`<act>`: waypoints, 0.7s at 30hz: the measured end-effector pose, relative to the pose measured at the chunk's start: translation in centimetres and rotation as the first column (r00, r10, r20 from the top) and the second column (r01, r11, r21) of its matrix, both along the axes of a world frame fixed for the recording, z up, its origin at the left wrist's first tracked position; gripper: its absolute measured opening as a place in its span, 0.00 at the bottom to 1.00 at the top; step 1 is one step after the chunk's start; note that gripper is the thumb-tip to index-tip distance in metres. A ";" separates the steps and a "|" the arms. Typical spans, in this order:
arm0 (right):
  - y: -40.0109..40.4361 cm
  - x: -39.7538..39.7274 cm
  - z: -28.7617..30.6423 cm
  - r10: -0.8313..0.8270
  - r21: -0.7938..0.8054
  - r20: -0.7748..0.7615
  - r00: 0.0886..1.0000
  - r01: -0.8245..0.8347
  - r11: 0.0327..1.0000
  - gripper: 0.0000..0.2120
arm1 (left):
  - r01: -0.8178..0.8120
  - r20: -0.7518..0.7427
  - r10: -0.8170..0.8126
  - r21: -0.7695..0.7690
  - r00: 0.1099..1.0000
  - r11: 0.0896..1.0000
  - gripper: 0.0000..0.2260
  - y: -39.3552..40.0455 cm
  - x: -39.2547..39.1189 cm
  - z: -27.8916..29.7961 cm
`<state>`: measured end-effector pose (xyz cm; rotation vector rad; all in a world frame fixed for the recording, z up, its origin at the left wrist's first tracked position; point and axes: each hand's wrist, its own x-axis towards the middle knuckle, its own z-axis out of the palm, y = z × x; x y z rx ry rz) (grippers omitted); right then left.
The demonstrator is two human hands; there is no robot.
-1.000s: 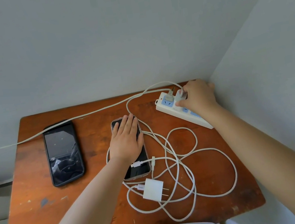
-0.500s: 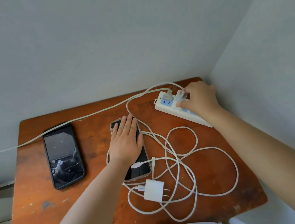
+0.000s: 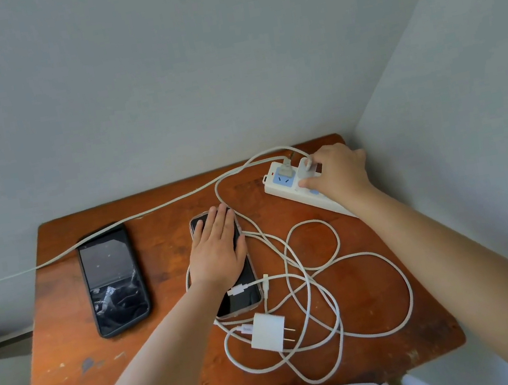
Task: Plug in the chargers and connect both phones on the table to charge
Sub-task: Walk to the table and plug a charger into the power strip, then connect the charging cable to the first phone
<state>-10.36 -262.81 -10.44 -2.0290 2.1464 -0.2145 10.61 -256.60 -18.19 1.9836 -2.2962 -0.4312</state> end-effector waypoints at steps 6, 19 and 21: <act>0.0 0.1 0.0 -0.017 -0.017 -0.015 1.000 0.017 1.000 0.19 | 0.009 -0.006 -0.009 -0.002 1.000 1.000 0.24 0.0 0.0 0.2; 10.8 2.6 -3.6 -0.051 0.016 0.298 0.953 0.049 0.999 0.18 | 0.120 -0.236 -0.096 0.091 0.967 0.989 0.22 1.4 3.0 0.9; 13.7 3.2 -4.0 -0.008 0.048 0.300 0.954 -0.007 0.999 0.14 | 0.211 -0.154 -0.194 0.101 0.969 0.972 0.22 2.2 4.3 0.6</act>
